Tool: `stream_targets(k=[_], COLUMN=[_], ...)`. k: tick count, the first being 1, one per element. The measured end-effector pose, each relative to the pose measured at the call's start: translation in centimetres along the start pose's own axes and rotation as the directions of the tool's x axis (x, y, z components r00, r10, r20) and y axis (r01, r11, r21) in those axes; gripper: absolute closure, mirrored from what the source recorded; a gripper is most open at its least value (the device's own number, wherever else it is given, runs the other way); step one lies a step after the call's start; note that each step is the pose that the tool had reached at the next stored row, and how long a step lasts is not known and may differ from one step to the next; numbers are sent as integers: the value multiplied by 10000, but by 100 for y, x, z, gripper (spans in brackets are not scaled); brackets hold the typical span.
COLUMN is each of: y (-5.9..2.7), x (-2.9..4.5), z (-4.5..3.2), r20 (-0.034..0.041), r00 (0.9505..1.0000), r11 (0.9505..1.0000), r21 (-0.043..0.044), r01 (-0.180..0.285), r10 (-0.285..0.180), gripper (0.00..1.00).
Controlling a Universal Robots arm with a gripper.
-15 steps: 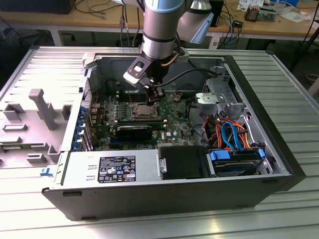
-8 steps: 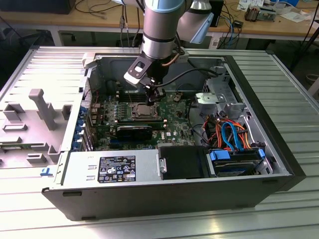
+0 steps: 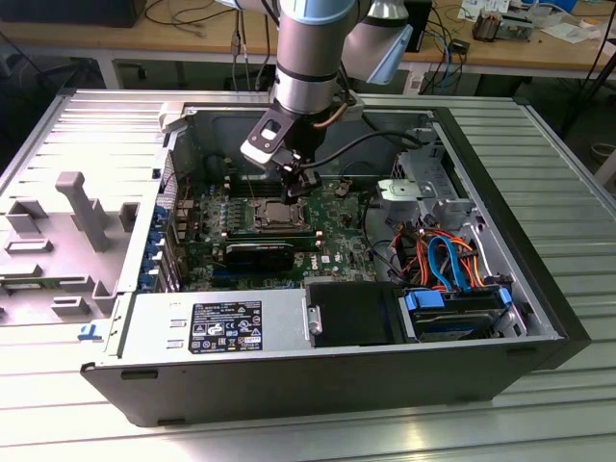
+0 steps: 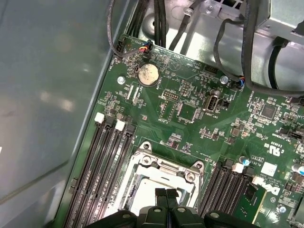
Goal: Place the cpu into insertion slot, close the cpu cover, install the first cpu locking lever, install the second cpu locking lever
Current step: 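Install the first cpu locking lever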
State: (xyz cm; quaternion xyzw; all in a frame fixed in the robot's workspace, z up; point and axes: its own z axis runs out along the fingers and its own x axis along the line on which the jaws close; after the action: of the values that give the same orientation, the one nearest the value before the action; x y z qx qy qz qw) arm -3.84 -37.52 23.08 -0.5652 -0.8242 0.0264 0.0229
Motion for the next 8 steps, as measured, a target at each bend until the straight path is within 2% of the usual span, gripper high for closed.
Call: stream_targets(k=[8], y=[0], x=[0], z=[0], r20=[22], r00=[9995], r11=[9995], r21=[3], r01=[307], r10=[-307], gripper=[89])
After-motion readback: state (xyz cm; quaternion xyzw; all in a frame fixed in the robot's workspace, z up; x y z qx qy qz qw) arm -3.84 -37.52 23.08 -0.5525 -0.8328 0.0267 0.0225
